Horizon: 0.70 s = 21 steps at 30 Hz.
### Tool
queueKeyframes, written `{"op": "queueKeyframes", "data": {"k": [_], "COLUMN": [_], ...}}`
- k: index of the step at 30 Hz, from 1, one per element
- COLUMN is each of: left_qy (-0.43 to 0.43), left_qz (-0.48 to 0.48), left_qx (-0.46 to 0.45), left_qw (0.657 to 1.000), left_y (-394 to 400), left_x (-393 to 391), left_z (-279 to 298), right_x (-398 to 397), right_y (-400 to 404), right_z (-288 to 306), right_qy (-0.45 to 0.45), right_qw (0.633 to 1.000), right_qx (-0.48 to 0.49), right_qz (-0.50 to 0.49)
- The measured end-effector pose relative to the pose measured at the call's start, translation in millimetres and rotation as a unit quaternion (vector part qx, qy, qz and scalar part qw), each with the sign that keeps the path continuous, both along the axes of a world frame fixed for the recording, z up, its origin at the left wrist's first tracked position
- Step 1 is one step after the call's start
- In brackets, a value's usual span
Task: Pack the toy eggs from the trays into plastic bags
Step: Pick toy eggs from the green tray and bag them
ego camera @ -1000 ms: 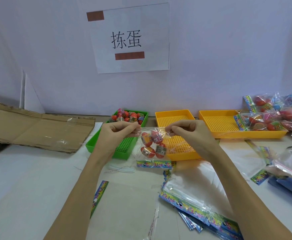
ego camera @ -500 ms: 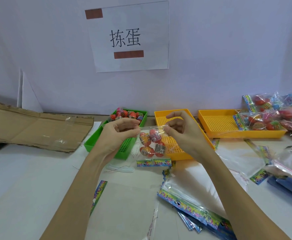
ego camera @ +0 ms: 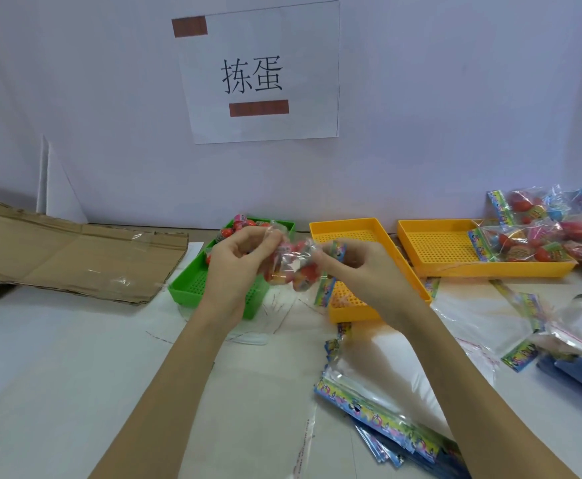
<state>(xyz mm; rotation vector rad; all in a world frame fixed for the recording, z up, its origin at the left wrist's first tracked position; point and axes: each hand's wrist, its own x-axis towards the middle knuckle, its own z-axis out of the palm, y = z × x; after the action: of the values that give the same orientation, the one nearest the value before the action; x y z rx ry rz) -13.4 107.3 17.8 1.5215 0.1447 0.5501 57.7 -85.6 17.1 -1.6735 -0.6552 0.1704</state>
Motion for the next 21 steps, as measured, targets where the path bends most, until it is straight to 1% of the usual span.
{"op": "queueKeyframes", "data": {"k": [5,9,11,15,17,21], "left_qy": [0.029,0.024,0.027,0.036,0.024,0.015], "left_qz": [-0.013,-0.020,-0.027,-0.036,-0.031,-0.050], "left_qx": [-0.028,-0.045,-0.070,-0.142,-0.162,-0.102], "left_qw": [0.999,0.998,0.997,0.989,0.986,0.993], "left_y": [2,1,0,-6,-9,-8], "left_x": [3,2,2,5,6,4], "left_z": [-1,-2,-3,-4,-4,-4], "right_x": [-1,-3,-4,-3,-4,-6], "right_y": [8,9,10,15,17,16], "right_z": [-7,-7,-7,-7,-7,-5], "right_qy": [0.003,-0.003,0.003,0.080,0.081,0.060], "right_qw": [0.999,0.998,0.996,0.984,0.982,0.984], "right_qx": [0.018,0.030,0.043,0.110,0.122,0.109], "right_qz": [-0.032,-0.056,-0.077,-0.116,-0.122,-0.131]}}
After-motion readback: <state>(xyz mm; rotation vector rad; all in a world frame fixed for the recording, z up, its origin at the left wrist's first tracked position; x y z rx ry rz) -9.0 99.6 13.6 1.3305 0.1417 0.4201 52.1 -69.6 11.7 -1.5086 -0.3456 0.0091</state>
